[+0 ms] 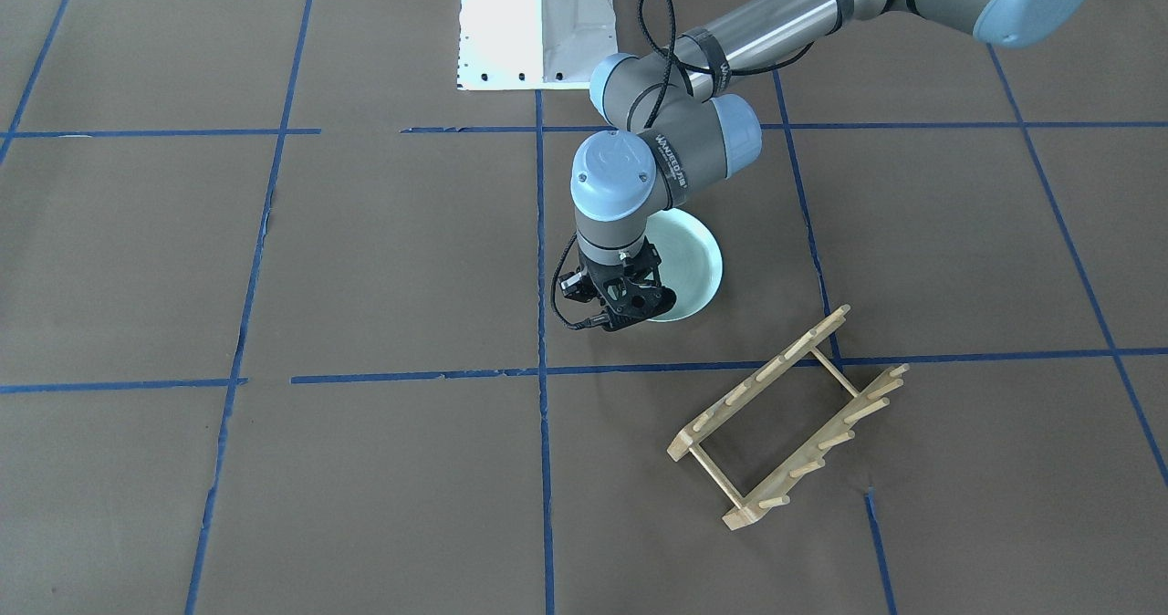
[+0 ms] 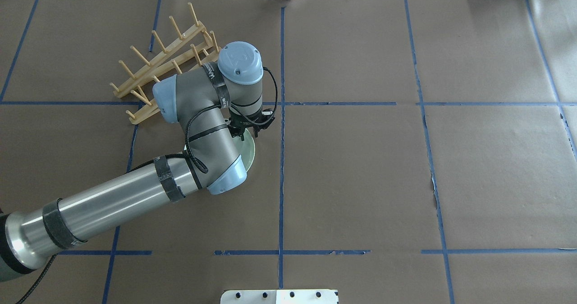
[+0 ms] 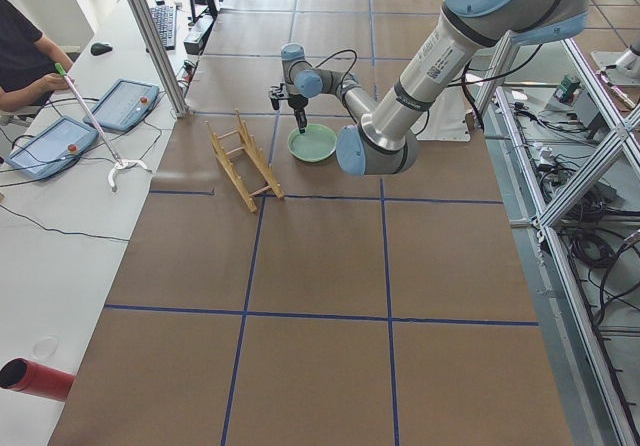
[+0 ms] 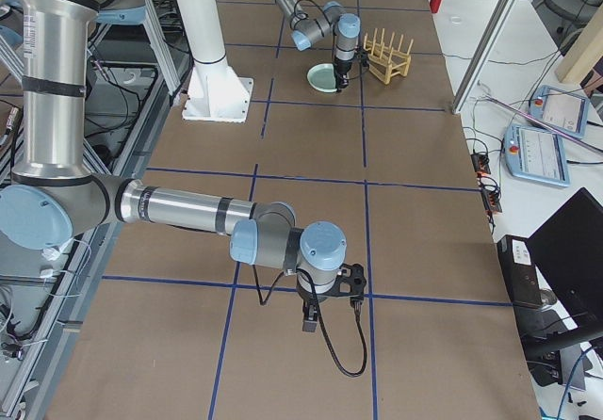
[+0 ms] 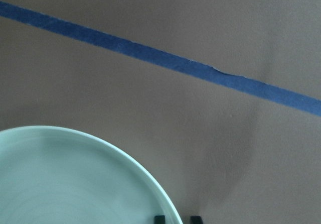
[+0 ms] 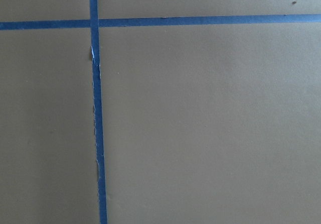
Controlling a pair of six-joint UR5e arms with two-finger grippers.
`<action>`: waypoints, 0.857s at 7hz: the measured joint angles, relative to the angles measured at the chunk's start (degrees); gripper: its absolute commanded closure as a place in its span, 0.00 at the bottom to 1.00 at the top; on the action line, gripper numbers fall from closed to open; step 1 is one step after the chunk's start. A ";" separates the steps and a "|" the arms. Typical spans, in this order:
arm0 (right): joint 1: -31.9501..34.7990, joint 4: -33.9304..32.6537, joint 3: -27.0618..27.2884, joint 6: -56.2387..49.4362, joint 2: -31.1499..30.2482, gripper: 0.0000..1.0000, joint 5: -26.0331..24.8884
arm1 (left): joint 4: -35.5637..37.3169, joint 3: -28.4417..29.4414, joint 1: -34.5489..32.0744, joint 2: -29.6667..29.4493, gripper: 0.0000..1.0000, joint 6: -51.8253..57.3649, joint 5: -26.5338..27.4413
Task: Place plate on rack
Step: 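Close the left gripper on the plate rim and lift it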
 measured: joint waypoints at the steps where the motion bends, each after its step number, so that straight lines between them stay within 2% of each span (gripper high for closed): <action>1: 0.00 0.00 0.00 0.00 0.00 0.00 0.00 | 0.11 -0.13 -0.16 0.09 1.00 -0.98 -0.14; 3: 0.00 0.00 0.00 0.00 0.00 0.00 0.00 | 1.26 -3.22 -2.52 0.19 1.00 -4.21 -2.41; 6: 0.00 0.00 -0.04 0.00 0.00 0.00 0.00 | 1.56 -20.89 -11.96 2.77 1.00 -11.97 -5.63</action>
